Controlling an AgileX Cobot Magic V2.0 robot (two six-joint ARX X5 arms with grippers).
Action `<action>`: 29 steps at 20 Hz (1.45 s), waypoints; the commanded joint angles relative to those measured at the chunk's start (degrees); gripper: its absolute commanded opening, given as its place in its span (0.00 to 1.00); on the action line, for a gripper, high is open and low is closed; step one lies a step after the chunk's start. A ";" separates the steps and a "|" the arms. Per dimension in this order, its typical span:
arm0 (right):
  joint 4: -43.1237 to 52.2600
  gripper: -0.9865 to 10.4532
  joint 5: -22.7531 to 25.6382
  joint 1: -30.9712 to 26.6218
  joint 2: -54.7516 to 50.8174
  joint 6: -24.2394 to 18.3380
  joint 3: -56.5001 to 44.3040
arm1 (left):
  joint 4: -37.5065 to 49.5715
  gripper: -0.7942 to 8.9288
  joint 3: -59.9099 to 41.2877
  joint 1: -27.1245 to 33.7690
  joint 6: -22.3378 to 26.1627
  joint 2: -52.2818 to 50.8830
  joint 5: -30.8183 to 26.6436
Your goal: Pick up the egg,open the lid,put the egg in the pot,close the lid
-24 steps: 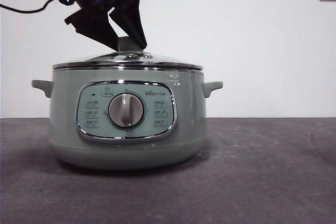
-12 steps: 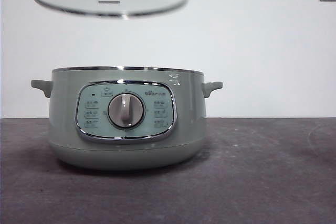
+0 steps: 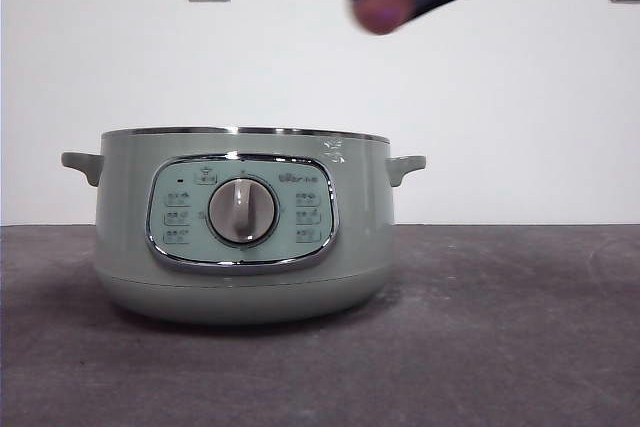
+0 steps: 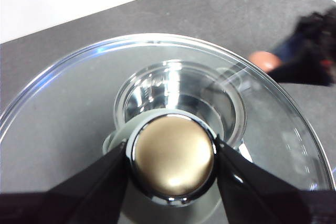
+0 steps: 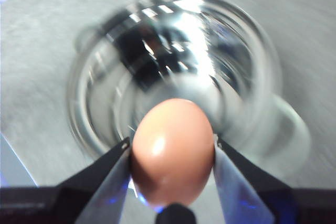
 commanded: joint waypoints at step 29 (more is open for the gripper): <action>-0.15 0.48 7.85 6.16 38.58 -8.28 19.74 | -2.16 0.07 1.14 0.07 -0.79 -3.19 -0.04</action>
